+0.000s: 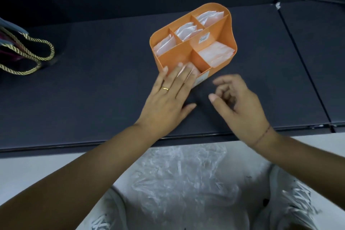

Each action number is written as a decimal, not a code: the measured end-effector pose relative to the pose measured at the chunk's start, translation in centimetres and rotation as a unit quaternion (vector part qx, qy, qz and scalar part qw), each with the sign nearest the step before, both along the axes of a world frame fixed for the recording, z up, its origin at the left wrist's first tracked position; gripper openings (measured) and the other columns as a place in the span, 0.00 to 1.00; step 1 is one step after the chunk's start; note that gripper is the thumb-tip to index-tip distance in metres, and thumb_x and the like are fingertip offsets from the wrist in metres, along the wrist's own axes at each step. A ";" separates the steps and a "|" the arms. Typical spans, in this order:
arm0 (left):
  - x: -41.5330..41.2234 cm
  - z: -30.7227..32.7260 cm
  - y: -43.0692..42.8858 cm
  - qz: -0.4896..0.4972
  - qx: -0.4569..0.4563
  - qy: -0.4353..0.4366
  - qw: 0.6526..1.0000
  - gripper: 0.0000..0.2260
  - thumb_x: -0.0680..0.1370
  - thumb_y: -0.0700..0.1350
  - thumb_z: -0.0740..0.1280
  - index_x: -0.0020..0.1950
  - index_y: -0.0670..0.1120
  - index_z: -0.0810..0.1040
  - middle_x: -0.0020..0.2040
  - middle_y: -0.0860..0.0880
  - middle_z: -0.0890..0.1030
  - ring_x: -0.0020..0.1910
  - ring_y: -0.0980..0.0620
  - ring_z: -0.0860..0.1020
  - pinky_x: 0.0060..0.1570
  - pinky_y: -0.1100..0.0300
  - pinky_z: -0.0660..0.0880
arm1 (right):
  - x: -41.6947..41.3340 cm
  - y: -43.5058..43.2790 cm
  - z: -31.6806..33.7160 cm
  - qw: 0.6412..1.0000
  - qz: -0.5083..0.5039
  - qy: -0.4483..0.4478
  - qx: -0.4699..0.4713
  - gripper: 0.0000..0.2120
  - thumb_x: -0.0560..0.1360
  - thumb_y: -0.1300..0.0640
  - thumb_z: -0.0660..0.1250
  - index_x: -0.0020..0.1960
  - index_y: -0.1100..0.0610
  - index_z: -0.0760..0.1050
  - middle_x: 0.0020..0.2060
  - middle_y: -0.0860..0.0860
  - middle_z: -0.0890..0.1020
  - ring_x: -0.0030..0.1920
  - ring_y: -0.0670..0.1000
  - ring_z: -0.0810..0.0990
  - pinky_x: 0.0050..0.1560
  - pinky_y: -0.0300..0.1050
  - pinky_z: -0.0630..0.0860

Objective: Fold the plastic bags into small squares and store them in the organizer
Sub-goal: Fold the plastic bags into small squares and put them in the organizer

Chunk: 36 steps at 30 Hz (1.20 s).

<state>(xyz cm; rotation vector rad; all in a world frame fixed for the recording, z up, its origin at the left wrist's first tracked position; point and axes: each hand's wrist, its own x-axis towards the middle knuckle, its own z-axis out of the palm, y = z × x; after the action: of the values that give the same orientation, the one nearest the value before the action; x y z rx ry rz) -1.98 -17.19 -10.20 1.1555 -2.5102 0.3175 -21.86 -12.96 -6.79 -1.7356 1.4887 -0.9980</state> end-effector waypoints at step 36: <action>2.0 1.3 -8.7 0.022 0.078 -0.118 0.990 0.35 0.82 0.63 0.51 0.81 0.44 0.46 0.81 0.41 0.48 0.79 0.40 0.46 0.77 0.47 0.42 | 1.3 9.9 -14.1 0.880 0.335 0.327 -0.074 0.05 0.68 0.54 0.72 0.34 0.51 0.80 0.44 0.51 0.80 0.40 0.52 0.80 0.41 0.43 0.77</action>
<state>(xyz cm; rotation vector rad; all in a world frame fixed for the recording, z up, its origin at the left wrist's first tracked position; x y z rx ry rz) 0.07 -25.90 -8.88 1.3039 -2.7595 0.2874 -20.52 -3.05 -20.85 -2.6040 1.0011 -0.1511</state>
